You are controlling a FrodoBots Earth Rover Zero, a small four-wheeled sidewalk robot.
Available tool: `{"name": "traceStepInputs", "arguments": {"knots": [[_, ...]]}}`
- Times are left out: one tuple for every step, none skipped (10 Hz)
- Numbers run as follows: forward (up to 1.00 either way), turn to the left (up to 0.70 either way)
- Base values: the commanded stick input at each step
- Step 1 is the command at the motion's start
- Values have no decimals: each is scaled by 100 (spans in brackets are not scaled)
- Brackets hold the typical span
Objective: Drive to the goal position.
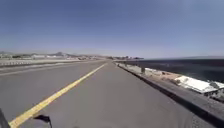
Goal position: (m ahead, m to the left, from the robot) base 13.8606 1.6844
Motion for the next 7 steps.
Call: {"name": "traceStepInputs", "arguments": {"knots": [[85,0],[85,0],[85,0],[85,0],[85,0],[85,0],[85,0]]}}
